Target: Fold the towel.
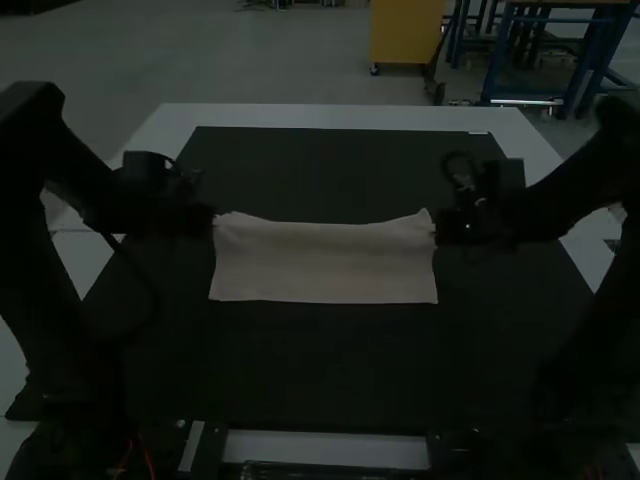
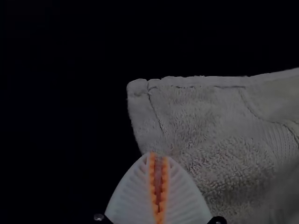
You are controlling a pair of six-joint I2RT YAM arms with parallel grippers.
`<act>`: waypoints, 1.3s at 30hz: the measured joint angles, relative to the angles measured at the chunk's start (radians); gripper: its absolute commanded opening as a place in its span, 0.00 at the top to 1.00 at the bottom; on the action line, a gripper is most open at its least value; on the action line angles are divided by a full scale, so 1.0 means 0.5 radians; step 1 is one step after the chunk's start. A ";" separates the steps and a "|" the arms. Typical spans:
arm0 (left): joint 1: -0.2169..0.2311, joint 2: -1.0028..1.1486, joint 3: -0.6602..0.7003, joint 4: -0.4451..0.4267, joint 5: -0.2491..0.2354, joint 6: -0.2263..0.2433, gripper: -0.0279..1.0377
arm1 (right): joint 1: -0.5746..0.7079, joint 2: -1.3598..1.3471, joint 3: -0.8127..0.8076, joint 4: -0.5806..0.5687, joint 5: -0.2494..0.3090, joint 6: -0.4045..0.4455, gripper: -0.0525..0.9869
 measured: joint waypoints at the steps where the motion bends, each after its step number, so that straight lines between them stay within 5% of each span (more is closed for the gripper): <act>1: 0.000 -0.045 -0.024 -0.014 -0.001 0.004 0.96 | 0.001 -0.027 -0.014 -0.012 -0.004 0.001 0.97; 17: 0.000 -0.526 -0.288 -0.343 -0.010 0.124 0.96 | -0.003 -0.418 -0.303 -0.256 -0.066 0.008 0.97; 35: 0.002 -0.556 -0.532 -0.356 -0.087 0.214 0.96 | -0.004 -0.434 -0.416 -0.390 -0.125 0.005 0.97; 39: 0.002 -0.556 -0.558 -0.356 -0.089 0.220 0.95 | -0.004 -0.434 -0.433 -0.390 -0.124 0.006 0.79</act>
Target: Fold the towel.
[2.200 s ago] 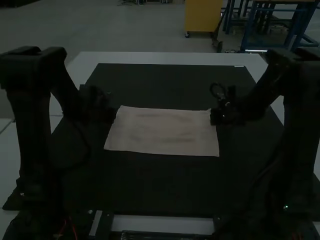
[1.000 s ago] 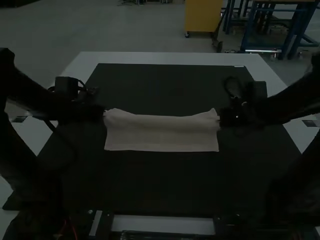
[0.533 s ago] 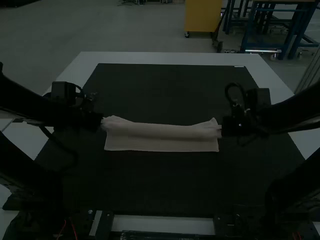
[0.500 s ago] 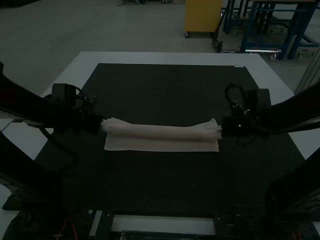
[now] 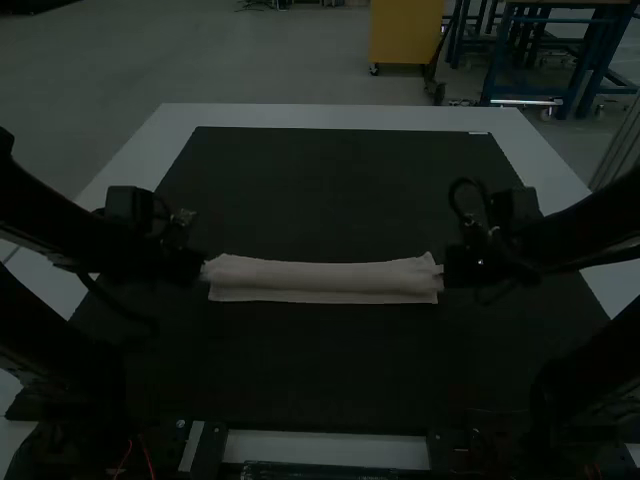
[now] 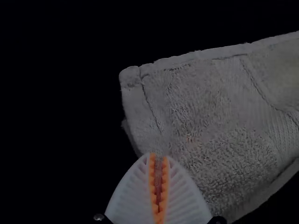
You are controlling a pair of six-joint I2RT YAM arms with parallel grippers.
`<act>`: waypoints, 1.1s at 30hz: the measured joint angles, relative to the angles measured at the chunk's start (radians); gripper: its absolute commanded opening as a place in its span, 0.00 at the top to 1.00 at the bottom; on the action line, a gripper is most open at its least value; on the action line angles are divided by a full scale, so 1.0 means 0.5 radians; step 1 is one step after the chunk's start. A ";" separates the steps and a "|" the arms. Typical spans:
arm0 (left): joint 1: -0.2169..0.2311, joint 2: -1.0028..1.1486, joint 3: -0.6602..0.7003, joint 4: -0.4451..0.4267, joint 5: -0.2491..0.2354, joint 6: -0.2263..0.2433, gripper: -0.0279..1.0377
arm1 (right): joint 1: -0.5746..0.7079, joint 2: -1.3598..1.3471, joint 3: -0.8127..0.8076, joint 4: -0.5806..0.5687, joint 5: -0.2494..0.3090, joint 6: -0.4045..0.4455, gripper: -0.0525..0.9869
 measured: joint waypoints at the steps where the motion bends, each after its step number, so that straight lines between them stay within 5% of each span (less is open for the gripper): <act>1: 0.000 0.000 -0.005 0.001 -0.002 0.002 0.89 | 0.000 0.001 -0.004 0.000 0.002 -0.002 0.73; 5: 0.008 0.000 -0.024 0.004 -0.041 0.012 0.65 | -0.012 0.000 -0.012 -0.005 0.050 -0.004 0.36; 8: 0.025 0.000 -0.041 0.006 -0.063 0.023 0.16 | -0.014 0.000 -0.013 -0.020 0.069 -0.001 0.11; 9: 0.027 0.000 -0.045 0.006 -0.067 0.021 0.08 | -0.014 0.000 -0.014 -0.027 0.075 -0.001 0.07; 22: 0.167 -0.066 -0.046 0.184 -0.074 -0.020 0.06 | -0.008 0.009 -0.012 -0.028 0.090 -0.002 0.08; 33: 0.182 -0.066 0.040 0.217 -0.073 -0.112 0.06 | 0.014 0.230 0.079 0.026 0.089 -0.006 0.08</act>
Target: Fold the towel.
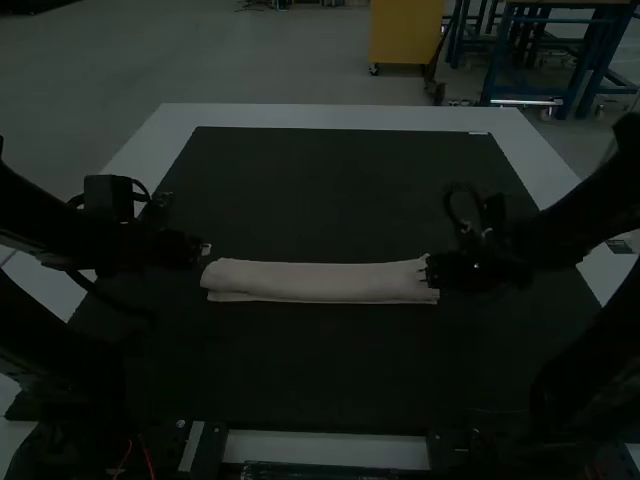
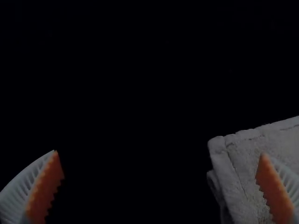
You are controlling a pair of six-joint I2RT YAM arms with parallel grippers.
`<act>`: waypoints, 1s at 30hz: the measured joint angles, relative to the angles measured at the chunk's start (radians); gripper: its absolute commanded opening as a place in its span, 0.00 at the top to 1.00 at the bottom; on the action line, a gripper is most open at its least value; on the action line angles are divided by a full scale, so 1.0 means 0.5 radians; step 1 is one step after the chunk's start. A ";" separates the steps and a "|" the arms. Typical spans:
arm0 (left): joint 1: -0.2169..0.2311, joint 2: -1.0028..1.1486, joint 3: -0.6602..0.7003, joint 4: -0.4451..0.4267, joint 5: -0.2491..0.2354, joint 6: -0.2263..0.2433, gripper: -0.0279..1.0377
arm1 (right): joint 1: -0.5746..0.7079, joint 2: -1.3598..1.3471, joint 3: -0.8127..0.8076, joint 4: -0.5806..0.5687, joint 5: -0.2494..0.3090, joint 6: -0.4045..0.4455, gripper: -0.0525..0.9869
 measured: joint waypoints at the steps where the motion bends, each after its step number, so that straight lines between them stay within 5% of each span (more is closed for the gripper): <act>1: 0.000 0.000 0.000 -0.002 0.000 -0.005 0.06 | 0.009 0.002 0.014 0.016 -0.001 0.000 0.08; 16: 0.000 0.000 0.001 0.001 0.000 -0.042 0.06 | 0.103 0.183 0.098 0.088 0.001 0.007 0.11; 20: 0.000 0.000 0.000 0.002 0.000 -0.042 0.06 | 0.107 0.211 0.116 0.089 0.037 0.007 0.32; 23: 0.000 0.000 0.000 0.009 0.000 -0.042 0.06 | 0.111 0.239 0.131 0.097 0.099 0.001 0.78; 25: 0.000 0.000 0.001 0.011 0.001 -0.042 0.06 | 0.130 0.282 0.148 0.113 0.095 -0.002 0.97; 30: 0.000 0.000 0.001 0.017 0.000 -0.042 0.06 | 0.181 0.304 0.192 0.069 0.072 -0.008 0.97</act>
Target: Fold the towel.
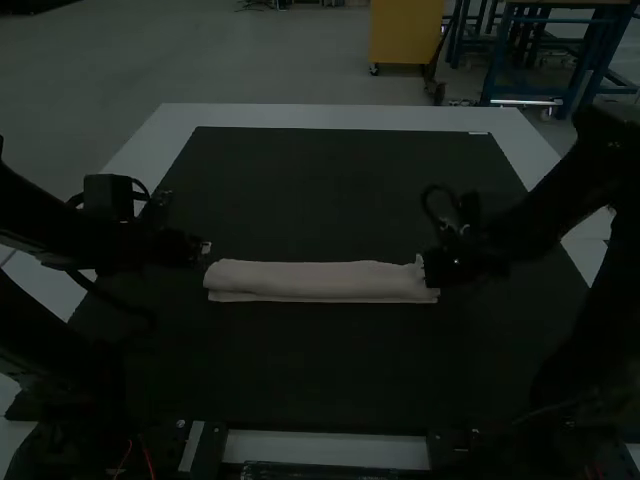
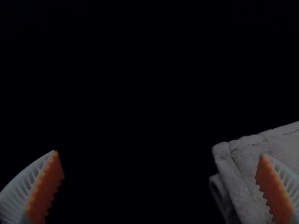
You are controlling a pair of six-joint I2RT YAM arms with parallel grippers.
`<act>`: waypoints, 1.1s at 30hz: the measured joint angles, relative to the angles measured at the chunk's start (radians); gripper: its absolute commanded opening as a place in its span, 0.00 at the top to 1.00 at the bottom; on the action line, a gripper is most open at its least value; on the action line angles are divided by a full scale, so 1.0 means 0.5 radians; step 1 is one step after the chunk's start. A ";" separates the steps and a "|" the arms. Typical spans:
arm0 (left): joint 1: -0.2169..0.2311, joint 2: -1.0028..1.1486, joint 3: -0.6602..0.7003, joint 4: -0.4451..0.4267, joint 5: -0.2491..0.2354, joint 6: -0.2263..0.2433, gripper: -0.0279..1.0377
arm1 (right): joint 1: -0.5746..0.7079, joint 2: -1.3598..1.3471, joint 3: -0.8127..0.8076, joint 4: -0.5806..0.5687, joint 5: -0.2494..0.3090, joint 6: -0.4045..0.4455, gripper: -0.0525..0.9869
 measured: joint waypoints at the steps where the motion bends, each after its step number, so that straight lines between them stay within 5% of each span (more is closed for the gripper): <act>1: 0.000 0.000 -0.001 0.001 0.001 0.000 0.06 | -0.001 0.000 0.008 -0.014 -0.001 0.000 0.97; 18: 0.000 0.000 -0.001 0.060 -0.023 -0.005 0.06 | -0.131 -0.421 0.131 -0.403 -0.237 0.072 0.97; 33: 0.000 0.000 -0.001 0.141 -0.089 -0.008 0.06 | 0.583 -0.226 0.322 -0.227 -0.283 0.430 0.97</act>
